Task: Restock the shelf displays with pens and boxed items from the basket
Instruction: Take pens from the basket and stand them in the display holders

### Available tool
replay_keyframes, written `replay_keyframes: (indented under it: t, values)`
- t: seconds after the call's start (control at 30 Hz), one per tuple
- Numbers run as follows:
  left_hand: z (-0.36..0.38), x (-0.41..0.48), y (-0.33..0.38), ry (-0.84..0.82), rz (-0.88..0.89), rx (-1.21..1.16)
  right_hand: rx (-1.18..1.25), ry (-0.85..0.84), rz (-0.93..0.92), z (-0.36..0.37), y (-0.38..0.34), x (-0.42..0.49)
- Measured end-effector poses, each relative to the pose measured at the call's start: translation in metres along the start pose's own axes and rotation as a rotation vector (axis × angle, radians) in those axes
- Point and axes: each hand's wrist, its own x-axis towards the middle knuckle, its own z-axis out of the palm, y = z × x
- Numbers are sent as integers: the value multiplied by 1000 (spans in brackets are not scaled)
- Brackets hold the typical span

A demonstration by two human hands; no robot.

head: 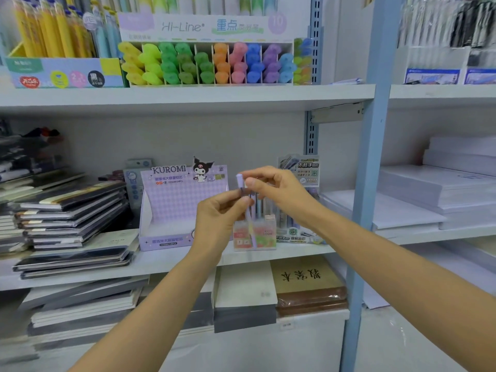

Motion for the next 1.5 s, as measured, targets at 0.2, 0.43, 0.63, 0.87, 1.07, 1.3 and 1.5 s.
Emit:
replay_keyframes:
  t: [0.2,0.43,0.63,0.87,1.07,1.3,1.5]
  values:
    - [-5,-1,-15,32,169,461,44,162,-69,-3,-2,4]
    - [-13,-17,-58,-254,313,1050,9,446,-12,-29,23,16]
    - [-14,-17,-69,-246,374,1095,-217,336,64,-9,58,15]
    - [-15,-18,-76,-250,393,1089,-422,226,13,-13,55,26]
    - [-14,-18,-81,-231,398,1093,-495,267,-44,-1,58,26]
    - [-13,-18,-82,-235,391,1099,-749,205,33,2,67,25]
    - [-15,-23,-75,-258,379,1041,-536,270,-116,12,50,-14]
